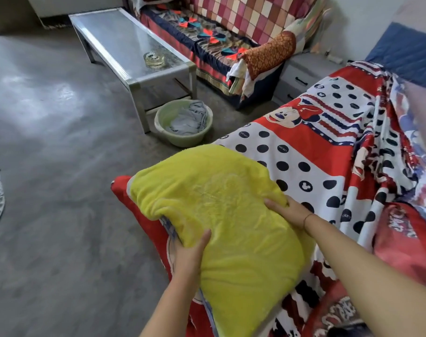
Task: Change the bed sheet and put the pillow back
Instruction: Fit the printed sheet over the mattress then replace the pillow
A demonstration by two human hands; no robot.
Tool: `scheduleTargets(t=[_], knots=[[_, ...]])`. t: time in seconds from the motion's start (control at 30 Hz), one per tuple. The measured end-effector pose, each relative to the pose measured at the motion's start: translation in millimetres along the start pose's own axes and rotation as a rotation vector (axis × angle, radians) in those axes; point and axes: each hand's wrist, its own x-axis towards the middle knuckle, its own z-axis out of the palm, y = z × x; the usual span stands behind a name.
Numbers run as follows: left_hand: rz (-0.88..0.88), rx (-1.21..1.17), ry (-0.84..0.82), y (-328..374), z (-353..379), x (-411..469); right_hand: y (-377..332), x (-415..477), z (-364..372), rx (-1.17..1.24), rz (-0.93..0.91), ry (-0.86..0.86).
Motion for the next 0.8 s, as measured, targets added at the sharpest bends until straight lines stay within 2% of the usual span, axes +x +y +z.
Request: scheduleTargets(t=[0.13,0.33,0.43,0.57,0.63,0.7,0.8], knots=[[0.014,0.043,-0.021,-19.0,4.3,-18.5,11.0,-8.8,-9.7,-0.201,0.038,0.010],[-0.250,0.060,-0.018,-48.8,3.2,-19.5,39.9,-13.9,4.2,-0.282,0.126,0.160],[-0.290,0.100,0.028,-62.6,6.3,-21.7,60.0,-19.9,26.3,-0.312,0.177,0.242],[-0.172,0.306,0.278,-63.7,7.6,-27.3,75.6,-35.8,26.3,-0.268,0.120,0.262],[-0.015,0.510,0.383,-63.4,9.6,-36.5,88.0,-49.7,20.1,-0.238,0.079,0.305],[0.187,0.626,0.416,-66.9,16.1,-48.9,106.2,-67.6,12.7,-0.173,0.061,0.361],[0.436,0.721,0.371,-76.4,39.7,-77.1,148.3,-97.0,0.3,-0.055,0.041,0.393]])
